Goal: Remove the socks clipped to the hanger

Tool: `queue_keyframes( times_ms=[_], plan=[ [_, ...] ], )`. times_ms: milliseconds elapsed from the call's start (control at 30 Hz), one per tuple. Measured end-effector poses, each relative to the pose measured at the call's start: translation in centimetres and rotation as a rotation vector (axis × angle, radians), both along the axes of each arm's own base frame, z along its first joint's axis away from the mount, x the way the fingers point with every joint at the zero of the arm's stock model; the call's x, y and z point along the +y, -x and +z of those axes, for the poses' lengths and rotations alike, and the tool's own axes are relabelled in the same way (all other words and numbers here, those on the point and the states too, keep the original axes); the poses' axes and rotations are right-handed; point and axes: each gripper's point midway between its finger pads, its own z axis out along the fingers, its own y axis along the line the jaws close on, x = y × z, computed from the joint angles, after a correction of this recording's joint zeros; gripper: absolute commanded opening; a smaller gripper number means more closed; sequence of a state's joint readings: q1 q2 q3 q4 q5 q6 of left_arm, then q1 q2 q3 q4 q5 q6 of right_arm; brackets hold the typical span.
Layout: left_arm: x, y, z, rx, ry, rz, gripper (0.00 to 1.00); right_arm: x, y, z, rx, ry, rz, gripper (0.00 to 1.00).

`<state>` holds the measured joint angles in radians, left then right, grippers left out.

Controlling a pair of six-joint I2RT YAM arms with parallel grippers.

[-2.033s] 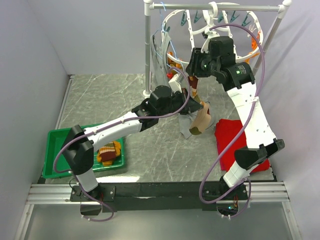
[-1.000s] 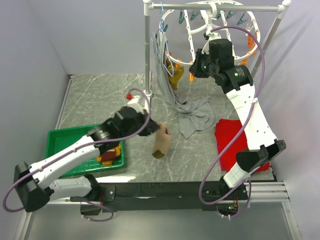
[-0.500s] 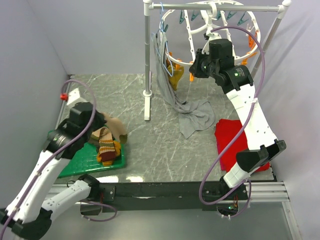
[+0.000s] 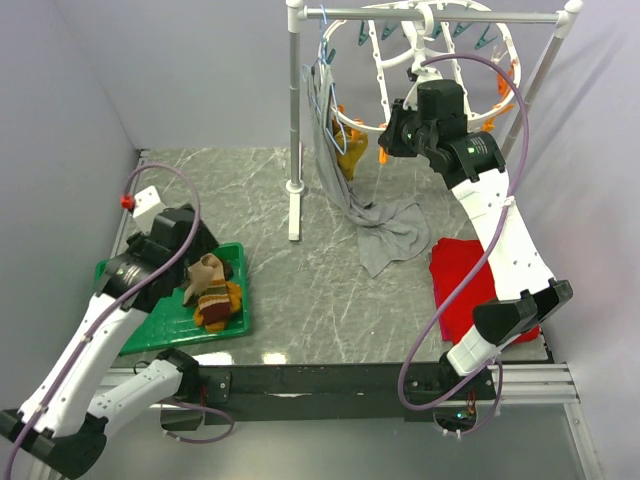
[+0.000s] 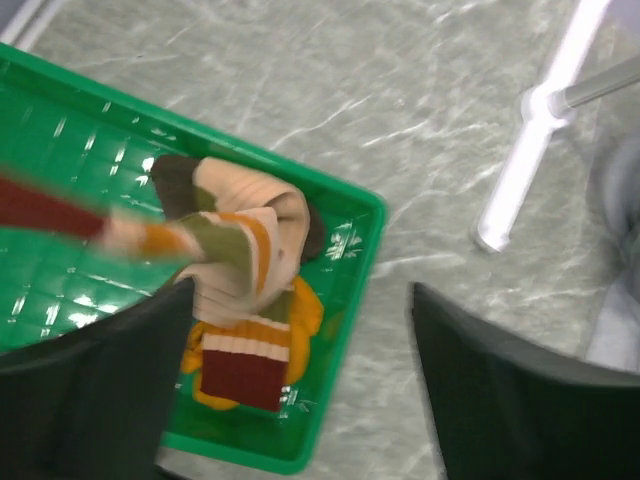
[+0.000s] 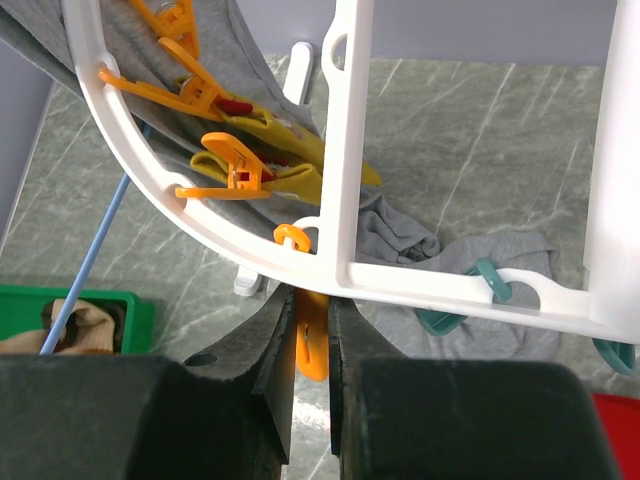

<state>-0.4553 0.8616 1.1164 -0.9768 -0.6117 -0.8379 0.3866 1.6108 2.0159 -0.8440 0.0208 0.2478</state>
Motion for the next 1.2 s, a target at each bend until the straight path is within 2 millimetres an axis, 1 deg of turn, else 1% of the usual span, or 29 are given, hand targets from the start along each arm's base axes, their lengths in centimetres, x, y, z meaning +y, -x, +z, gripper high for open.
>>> queue_keyframes(
  times_ms=[67, 100, 200, 300, 333, 400, 433, 500, 533, 600, 700, 767, 800, 867, 900, 933, 1000, 1133, 1167, 1200],
  plan=[
    [-0.1, -0.2, -1.0, 0.028, -0.001, 0.011, 0.96, 0.0, 0.0, 0.0, -0.002, 0.0, -0.001, 0.05],
    [-0.1, -0.1, -1.2, 0.032, 0.001, 0.014, 0.96, 0.0, 0.0, 0.0, -0.002, 0.0, -0.001, 0.05],
    [-0.1, -0.1, -0.8, 0.012, 0.028, 0.026, 0.98, -0.1, 0.1, 0.1, -0.005, 0.002, 0.0, 0.06],
    [-1.0, -0.1, 0.0, -0.02, 0.087, -0.002, 0.88, -0.1, 0.1, 0.1, -0.005, 0.001, 0.0, 0.06],
    [-1.7, -0.3, 0.5, -0.045, 0.12, -0.028, 0.78, -0.1, 0.1, 0.0, -0.004, 0.002, -0.001, 0.06],
    [-3.6, -0.9, 1.9, -0.112, 0.207, -0.108, 0.71, -0.3, 0.0, -0.1, -0.004, 0.001, -0.004, 0.06],
    [-4.8, -1.4, 2.6, -0.156, 0.253, -0.157, 0.67, -0.5, 0.0, -0.2, -0.004, 0.0, -0.007, 0.06],
    [-7.6, -2.1, 3.8, -0.238, 0.355, -0.275, 0.66, -0.7, 0.0, -0.2, -0.001, -0.005, -0.006, 0.07],
    [-8.6, -2.4, 4.1, -0.264, 0.387, -0.312, 0.63, -0.9, 0.1, -0.2, 0.0, -0.007, -0.007, 0.07],
    [-10.9, -3.8, 4.5, -0.3, 0.452, -0.384, 0.61, -1.1, 0.2, -0.1, 0.001, -0.014, -0.004, 0.07],
    [-14.9, -6.6, 4.5, -0.299, 0.496, -0.476, 0.6, -1.3, 0.5, 0.2, 0.001, -0.028, 0.003, 0.07],
    [-18.3, -8.0, 3.7, -0.279, 0.502, -0.539, 0.59, -1.4, 0.6, 0.3, 0.005, -0.036, 0.005, 0.07],
    [-20.6, -8.4, 3.2, -0.271, 0.504, -0.586, 0.59, -1.6, 0.7, 0.3, 0.009, -0.037, 0.005, 0.07],
    [-24.3, -8.6, 2.5, -0.252, 0.508, -0.661, 0.58, -1.7, 0.8, 0.3, 0.014, -0.041, 0.008, 0.07],
    [-26.0, -8.7, 2.4, -0.254, 0.514, -0.696, 0.57, -1.8, 0.9, 0.3, 0.017, -0.042, 0.009, 0.07],
    [-28.2, -8.6, 2.4, -0.261, 0.529, -0.741, 0.57, -2.0, 0.9, 0.3, 0.02, -0.042, 0.007, 0.07],
    [-31.0, -8.5, 2.3, -0.278, 0.553, -0.797, 0.57, -2.7, 1.2, 0.5, 0.029, -0.035, 0.0, 0.07],
    [-34.7, -9.0, 2.3, -0.323, 0.589, -0.85, 0.58, -4.4, 1.9, 1.4, 0.028, -0.013, -0.026, 0.08],
    [-35.6, -9.4, 2.2, -0.329, 0.596, -0.857, 0.6, -4.8, 2.1, 1.5, 0.025, -0.007, -0.034, 0.08],
    [-36.3, -9.8, 2.2, -0.334, 0.599, -0.86, 0.64, -5.3, 2.3, 1.7, 0.022, 0.0, -0.044, 0.08]
  ],
)
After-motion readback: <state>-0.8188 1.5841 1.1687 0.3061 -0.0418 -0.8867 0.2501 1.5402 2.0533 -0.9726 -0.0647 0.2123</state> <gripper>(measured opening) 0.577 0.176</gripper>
